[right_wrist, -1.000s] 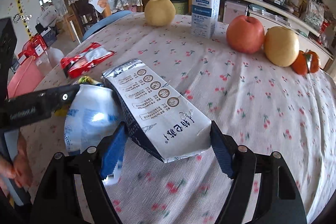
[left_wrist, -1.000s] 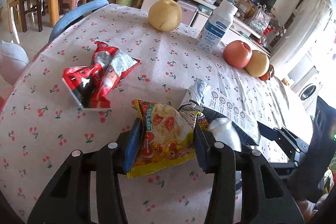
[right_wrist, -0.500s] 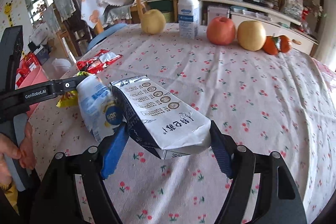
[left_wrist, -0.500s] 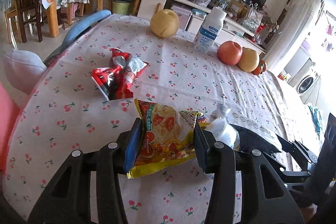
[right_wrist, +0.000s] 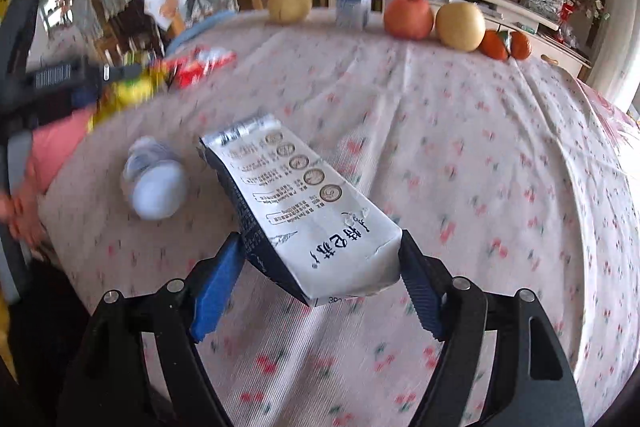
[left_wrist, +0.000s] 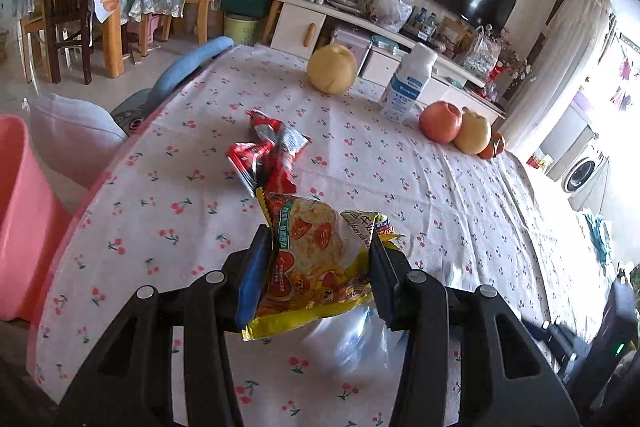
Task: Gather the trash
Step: 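Lift the yellow packet with the left tool while the right tool lifts the white carton, then carry both items over the pink bucket and open both tools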
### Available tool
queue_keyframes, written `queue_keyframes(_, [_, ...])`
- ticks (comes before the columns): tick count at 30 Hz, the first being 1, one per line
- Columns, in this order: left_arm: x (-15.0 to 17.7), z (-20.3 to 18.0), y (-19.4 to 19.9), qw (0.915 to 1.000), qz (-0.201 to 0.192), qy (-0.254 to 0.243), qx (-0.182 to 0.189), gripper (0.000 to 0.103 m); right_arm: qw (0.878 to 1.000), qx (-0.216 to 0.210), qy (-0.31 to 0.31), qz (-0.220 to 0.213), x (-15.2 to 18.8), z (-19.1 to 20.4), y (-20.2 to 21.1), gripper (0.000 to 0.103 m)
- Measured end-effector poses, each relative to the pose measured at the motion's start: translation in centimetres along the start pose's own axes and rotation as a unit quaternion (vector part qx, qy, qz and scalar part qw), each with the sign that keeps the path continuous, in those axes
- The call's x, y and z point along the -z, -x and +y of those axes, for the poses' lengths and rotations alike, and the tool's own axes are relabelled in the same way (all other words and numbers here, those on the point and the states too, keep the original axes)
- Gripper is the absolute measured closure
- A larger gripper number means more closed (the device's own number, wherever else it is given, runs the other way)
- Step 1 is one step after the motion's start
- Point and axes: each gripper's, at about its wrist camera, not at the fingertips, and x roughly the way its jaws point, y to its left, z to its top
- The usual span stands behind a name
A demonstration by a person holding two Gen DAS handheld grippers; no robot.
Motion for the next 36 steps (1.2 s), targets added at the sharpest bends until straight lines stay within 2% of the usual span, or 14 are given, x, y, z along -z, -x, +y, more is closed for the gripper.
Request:
queue_keyframes(2, [-0.2, 0.4, 0.3, 1.0000, -0.003, 0.003, 0.001, 0.055, 1.000, -0.010, 0.010, 0.010, 0.7, 0.7, -0.1, 0.024])
queue_keyframes(4, [-0.3, 0.9, 0.5, 0.9999, -0.006, 0.008, 0.003, 0.055, 1.000, 0.002, 0.023, 0.002, 0.6, 1.2, 0.1, 0.013])
queue_keyframes(10, [-0.7, 1.9, 0.7, 0.9998, -0.008, 0.015, 0.005, 0.055, 0.999, 0.008, 0.047, -0.006, -0.4, 1.7, -1.2, 0.012])
queue_keyframes(14, [-0.8, 2.4, 0.9, 0.9998, -0.011, 0.017, 0.007, 0.055, 0.998, -0.006, 0.059, -0.016, -1.7, 2.0, -2.0, 0.012])
queue_keyframes(16, [-0.9, 2.5, 0.9, 0.9997, -0.011, 0.018, 0.009, 0.055, 0.998, -0.006, 0.064, -0.013, -1.9, 2.2, -2.3, 0.016])
queue_keyframes(17, [-0.9, 2.6, 1.0, 0.9997, -0.012, 0.018, 0.009, 0.055, 0.998, -0.009, 0.064, -0.008, -2.0, 2.2, -2.5, 0.027])
queue_keyframes(20, [-0.9, 2.8, 1.3, 0.9996, -0.016, 0.019, 0.010, 0.055, 0.998, -0.007, 0.067, -0.004, -2.0, 2.3, -2.7, 0.040])
queue_keyframes(26, [-1.3, 3.6, 2.5, 0.9990, -0.032, 0.026, 0.016, 0.055, 0.999, -0.004, 0.049, -0.010, -2.1, 2.1, -2.2, 0.041])
queue_keyframes(32, [-1.9, 4.9, 4.5, 0.9977, -0.056, 0.036, 0.013, 0.055, 0.999, -0.021, 0.008, -0.046, -3.4, 1.6, 0.1, 0.041])
queue_keyframes(36, [-2.4, 6.2, 6.2, 0.9961, -0.076, 0.044, -0.006, 0.055, 0.997, -0.042, -0.006, -0.071, -4.8, 2.7, 1.6, 0.041])
